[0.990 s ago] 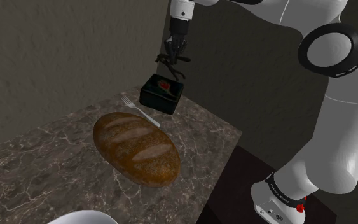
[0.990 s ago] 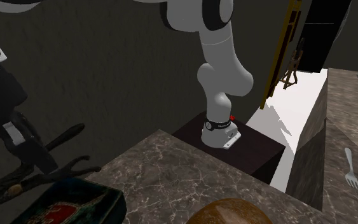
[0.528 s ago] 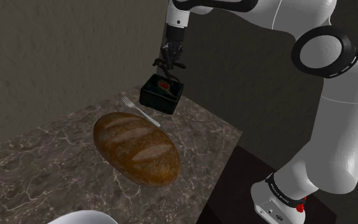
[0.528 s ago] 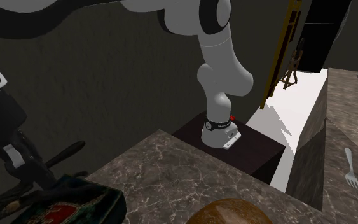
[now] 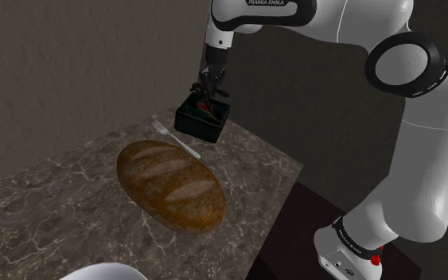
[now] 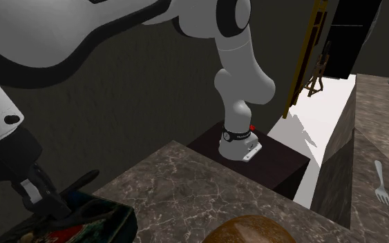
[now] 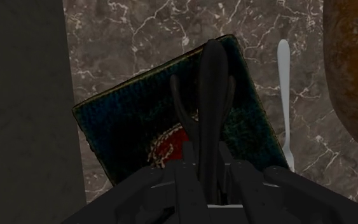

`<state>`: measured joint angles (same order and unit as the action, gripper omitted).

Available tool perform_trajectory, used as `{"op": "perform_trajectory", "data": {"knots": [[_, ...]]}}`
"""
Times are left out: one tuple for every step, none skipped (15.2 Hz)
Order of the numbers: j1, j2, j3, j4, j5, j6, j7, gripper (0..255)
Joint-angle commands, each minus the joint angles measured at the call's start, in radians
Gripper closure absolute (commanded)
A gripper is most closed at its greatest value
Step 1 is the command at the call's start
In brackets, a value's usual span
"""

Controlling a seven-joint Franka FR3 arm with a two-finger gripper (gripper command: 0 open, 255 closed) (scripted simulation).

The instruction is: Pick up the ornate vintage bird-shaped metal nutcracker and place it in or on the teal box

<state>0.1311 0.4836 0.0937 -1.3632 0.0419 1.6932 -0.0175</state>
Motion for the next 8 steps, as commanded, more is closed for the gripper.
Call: {"op": "perform_trajectory", "data": {"knots": [[0.000,0.001,0.000,-0.010,0.000,0.012,0.000,255],[0.000,0.001,0.000,-0.010,0.000,0.012,0.000,255],[0.000,0.001,0.000,-0.010,0.000,0.012,0.000,255],[0.000,0.001,0.000,-0.010,0.000,0.012,0.000,255],[0.000,0.001,0.000,-0.010,0.000,0.012,0.000,255],[0.000,0.001,0.000,-0.010,0.000,0.012,0.000,255],[0.000,0.001,0.000,-0.010,0.000,0.011,0.000,255],[0.000,0.001,0.000,-0.010,0.000,0.011,0.000,0]]}}
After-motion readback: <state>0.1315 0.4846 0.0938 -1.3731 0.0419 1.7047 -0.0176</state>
